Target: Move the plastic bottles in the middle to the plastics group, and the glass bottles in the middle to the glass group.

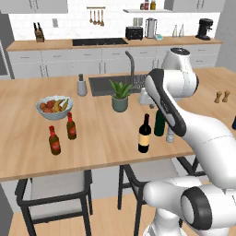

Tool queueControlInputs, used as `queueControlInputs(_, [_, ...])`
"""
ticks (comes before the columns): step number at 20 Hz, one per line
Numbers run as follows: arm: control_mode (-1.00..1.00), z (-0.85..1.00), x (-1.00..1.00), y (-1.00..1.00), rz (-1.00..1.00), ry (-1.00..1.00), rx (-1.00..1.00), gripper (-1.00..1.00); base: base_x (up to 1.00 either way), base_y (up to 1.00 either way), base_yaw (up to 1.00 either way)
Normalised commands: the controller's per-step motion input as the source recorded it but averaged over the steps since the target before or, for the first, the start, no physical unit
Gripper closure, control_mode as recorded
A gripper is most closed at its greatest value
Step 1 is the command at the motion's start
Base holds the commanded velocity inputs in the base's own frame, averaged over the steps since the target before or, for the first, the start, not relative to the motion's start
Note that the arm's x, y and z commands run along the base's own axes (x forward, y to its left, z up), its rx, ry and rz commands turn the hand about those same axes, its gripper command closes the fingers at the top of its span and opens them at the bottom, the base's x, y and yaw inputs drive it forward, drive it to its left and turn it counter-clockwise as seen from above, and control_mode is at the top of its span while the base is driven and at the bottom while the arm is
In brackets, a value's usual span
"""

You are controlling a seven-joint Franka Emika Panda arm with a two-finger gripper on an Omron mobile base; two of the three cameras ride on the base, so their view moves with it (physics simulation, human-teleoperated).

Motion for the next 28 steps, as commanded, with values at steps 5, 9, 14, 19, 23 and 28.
queueControlInputs(5, [-1.0,0.0,-0.22,0.06,0.0,0.0,0.0,-1.0,0.0,0.0,0.0])
queueControlInputs(9, [-1.0,-0.01,-0.27,0.0,0.0,-0.01,0.0,-1.0,0.0,0.0,0.0])
queueControlInputs(14, [-1.0,-0.3,0.0,0.0,0.0,-0.18,-0.02,-1.0,0.0,0.0,0.0])
queueControlInputs(19, [-1.0,-0.32,0.07,0.0,0.0,-0.23,-0.04,-1.0,0.0,0.0,0.0])
queueControlInputs(23, [-1.0,-0.22,0.35,0.0,0.0,-0.07,-0.04,-1.0,0.0,0.0,0.0])
queueControlInputs(28, [-1.0,-0.14,0.43,0.0,0.0,0.0,0.0,-1.0,0.0,0.0,0.0])
